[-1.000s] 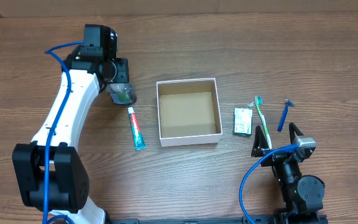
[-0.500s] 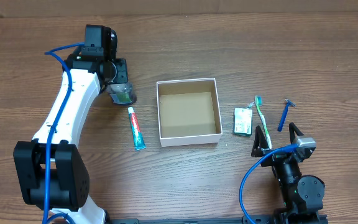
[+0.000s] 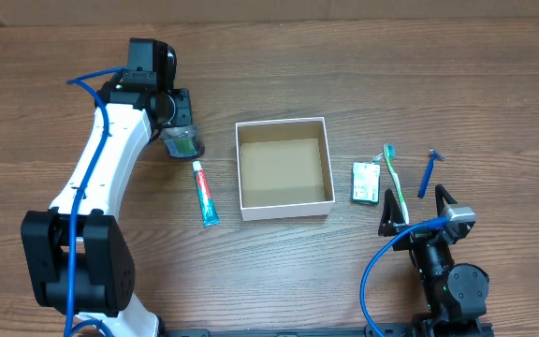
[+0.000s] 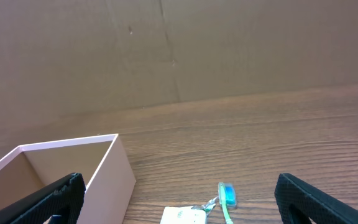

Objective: Pack container
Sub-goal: 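Close the left gripper on the soap bottle pump head, then lift the soap bottle and carry it over the pink box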

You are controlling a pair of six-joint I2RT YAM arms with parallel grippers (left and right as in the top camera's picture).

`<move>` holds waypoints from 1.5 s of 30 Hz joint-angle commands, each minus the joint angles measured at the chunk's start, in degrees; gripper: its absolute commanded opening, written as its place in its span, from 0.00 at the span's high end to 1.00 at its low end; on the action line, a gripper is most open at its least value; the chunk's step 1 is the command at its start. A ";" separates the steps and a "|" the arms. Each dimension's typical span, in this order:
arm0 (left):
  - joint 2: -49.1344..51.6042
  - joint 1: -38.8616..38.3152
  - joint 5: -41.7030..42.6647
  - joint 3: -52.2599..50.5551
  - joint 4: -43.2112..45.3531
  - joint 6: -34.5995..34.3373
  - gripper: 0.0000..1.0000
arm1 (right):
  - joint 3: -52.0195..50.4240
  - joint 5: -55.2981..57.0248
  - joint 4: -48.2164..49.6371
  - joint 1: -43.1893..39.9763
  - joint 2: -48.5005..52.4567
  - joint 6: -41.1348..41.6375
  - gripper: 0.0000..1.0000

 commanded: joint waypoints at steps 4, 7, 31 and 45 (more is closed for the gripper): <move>-0.55 0.24 -0.79 0.37 -0.07 -0.37 0.72 | -0.59 0.09 0.35 -0.11 -0.55 -0.22 0.00; -2.16 0.24 -1.92 0.81 -0.07 -0.35 0.72 | -0.59 0.09 0.35 -0.11 -0.55 -0.22 0.00; -24.85 -13.09 -2.86 0.94 -2.12 -10.91 0.74 | -0.59 0.09 0.35 -0.11 -0.55 -0.22 0.00; -22.08 -24.15 -3.58 0.92 2.16 -21.90 0.72 | -0.59 0.09 0.35 -0.11 -0.55 -0.22 0.00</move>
